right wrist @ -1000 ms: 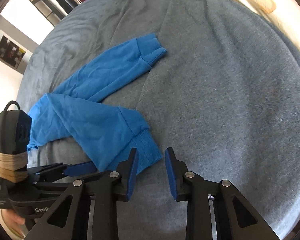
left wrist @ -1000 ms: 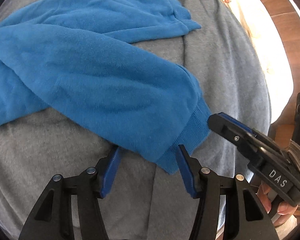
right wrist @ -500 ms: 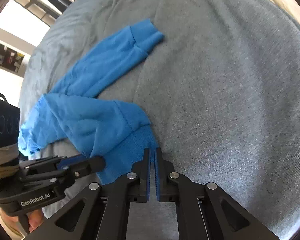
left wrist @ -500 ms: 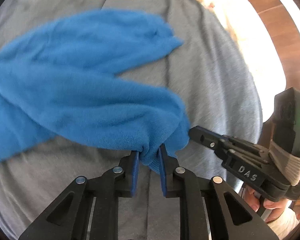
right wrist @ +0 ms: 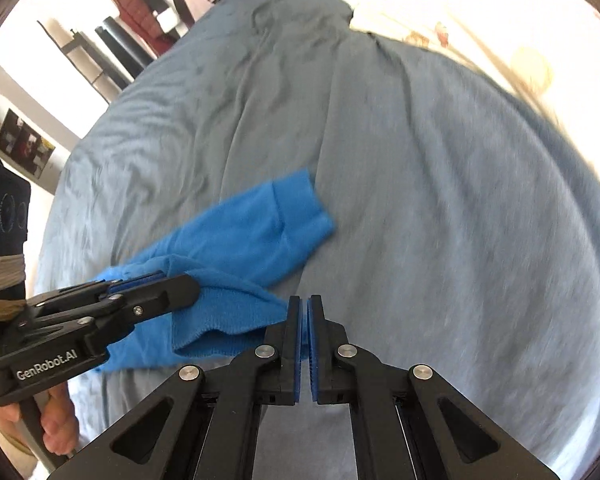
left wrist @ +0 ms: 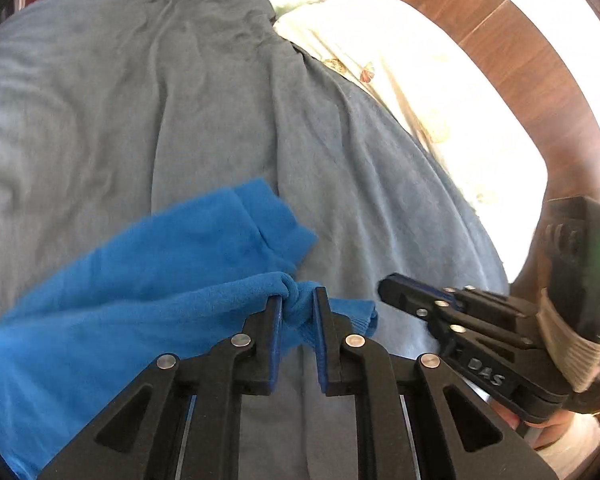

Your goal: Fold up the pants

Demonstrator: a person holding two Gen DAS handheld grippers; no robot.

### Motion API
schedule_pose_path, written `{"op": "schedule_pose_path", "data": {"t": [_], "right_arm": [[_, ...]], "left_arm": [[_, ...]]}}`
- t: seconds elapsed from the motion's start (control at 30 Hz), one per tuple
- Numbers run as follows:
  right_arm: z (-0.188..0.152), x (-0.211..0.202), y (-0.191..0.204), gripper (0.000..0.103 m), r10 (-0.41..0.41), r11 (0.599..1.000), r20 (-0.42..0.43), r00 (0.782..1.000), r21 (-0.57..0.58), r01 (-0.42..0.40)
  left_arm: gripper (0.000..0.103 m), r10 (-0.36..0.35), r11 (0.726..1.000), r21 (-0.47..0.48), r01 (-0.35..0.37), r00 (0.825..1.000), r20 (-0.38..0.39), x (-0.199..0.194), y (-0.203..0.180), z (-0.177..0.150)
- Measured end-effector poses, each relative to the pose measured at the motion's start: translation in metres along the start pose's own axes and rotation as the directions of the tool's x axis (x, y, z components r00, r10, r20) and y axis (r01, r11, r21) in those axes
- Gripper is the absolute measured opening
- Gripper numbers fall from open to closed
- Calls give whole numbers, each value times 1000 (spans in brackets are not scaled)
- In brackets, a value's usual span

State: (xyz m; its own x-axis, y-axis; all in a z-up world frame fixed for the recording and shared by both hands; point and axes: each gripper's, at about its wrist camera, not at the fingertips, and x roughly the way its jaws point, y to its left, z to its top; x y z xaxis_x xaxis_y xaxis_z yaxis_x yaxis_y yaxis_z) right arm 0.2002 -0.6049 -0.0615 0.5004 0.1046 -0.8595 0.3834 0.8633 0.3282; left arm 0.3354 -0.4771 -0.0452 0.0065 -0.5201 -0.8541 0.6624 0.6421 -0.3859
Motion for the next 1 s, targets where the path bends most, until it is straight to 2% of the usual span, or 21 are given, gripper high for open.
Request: {"op": "schedule_pose_path", "data": {"t": [0.2,0.5,0.83,1.0], "right_arm": [[19,2,-11,4,-25,1000,24,999,1,25],[25,29,-15,4,-15,1000,-5,1000,15,15],[33,51,-16,5,1,999,-29,1000,43,0],[38,61,-14,5,0,998,-40,999,65,2]], "left_arm": [[15,28,1000,12,-27,999,-27,29,14,31],[15,73,995,69,-67,994,-87,71,21,58],[17,64,997,41,-59,988,-141,106,40,79],[22,61,996,75,-48,980,-189,118,41,90]]}}
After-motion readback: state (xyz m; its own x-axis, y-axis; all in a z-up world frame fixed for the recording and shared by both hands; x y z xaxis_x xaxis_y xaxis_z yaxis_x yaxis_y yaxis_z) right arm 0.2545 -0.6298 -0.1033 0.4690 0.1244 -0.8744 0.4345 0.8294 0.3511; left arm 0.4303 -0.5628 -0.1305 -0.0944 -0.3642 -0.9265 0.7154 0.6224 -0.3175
